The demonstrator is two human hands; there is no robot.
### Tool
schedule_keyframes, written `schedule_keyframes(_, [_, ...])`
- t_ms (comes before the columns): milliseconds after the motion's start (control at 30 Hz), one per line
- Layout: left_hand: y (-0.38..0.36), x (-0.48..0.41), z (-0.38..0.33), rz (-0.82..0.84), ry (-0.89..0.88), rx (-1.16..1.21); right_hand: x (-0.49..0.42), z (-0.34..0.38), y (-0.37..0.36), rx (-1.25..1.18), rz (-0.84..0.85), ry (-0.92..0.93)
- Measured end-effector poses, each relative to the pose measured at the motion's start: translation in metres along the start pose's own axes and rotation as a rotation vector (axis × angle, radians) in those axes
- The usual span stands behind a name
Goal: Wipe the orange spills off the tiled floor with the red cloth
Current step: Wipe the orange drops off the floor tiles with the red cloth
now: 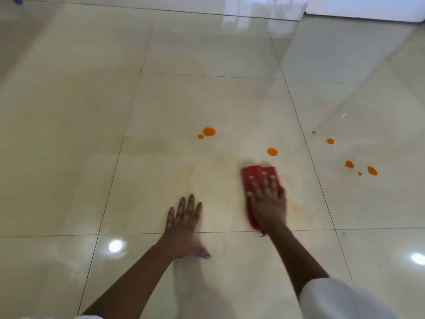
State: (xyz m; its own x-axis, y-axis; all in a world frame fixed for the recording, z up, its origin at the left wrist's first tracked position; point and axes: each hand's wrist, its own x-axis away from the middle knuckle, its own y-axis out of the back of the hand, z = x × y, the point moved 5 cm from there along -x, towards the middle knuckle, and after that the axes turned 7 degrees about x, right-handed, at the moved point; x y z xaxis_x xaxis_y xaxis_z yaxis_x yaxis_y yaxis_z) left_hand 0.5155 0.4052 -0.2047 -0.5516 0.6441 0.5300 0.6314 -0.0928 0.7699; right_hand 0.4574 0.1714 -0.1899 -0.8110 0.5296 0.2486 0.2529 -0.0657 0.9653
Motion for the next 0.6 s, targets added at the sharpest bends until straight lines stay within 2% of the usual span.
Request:
schedule_keyframes(100, [-0.001,-0.005,-0.01,0.033,0.086,0.072,0.051,0.044,-0.012,0.05,-0.063,0.282])
schedule_keyframes(167, [-0.002,-0.01,-0.015,0.061,0.133,0.081,0.097,0.022,-0.022,-0.006,-0.079,0.343])
schedule_keyframes(233, [-0.004,-0.011,-0.017,0.065,0.155,0.057,0.104,-0.028,-0.027,-0.019,-0.09,0.252])
schedule_keyframes(300, [-0.006,-0.012,-0.016,0.047,0.163,0.034,0.074,-0.064,-0.018,-0.006,-0.097,0.086])
schedule_keyframes(400, [-0.006,-0.013,-0.016,0.057,0.163,0.03,0.017,-0.056,-0.007,-0.015,-0.019,-0.08])
schedule_keyframes(433, [-0.006,-0.012,-0.018,0.061,0.164,0.026,0.009,-0.039,-0.005,-0.026,0.003,-0.056])
schedule_keyframes(533, [0.002,-0.009,-0.02,0.082,0.19,-0.014,0.041,0.008,-0.012,-0.003,-0.057,0.2])
schedule_keyframes(600, [0.008,-0.008,-0.023,0.112,0.193,-0.049,0.085,-0.003,-0.019,-0.03,-0.091,0.302])
